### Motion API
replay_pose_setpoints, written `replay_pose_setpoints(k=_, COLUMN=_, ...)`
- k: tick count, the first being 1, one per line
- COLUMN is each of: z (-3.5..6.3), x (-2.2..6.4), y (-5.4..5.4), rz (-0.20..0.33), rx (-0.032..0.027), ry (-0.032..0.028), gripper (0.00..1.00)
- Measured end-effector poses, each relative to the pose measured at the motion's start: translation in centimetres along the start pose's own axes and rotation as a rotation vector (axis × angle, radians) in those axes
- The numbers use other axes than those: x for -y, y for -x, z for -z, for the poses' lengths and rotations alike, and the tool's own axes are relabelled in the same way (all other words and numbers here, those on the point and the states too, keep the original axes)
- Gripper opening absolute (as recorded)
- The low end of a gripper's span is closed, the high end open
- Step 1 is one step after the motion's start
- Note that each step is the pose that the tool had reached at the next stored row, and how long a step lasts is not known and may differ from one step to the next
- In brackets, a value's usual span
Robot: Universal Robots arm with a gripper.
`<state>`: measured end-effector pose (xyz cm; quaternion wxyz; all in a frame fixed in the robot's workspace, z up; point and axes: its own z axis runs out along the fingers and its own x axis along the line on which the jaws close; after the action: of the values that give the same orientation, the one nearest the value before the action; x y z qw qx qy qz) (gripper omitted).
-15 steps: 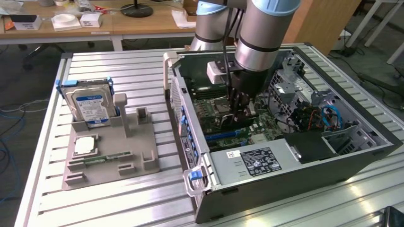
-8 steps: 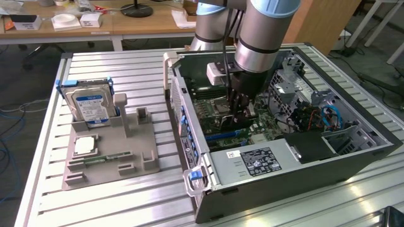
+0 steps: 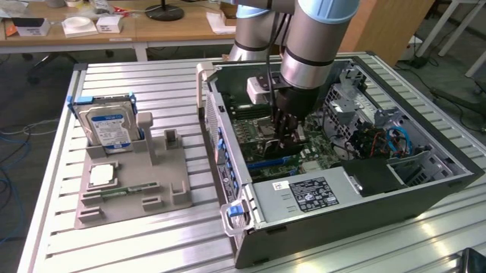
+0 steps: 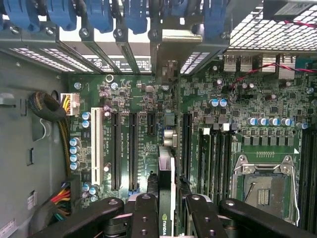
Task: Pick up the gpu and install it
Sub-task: 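Insert the gpu into the slot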
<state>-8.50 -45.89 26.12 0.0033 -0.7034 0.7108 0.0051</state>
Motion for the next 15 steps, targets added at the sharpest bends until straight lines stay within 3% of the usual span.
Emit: replay_pose_setpoints(k=15, z=-1.06, x=-0.26, y=0.0, rz=0.000, rx=-0.0001, ry=-0.0004, gripper=0.26)
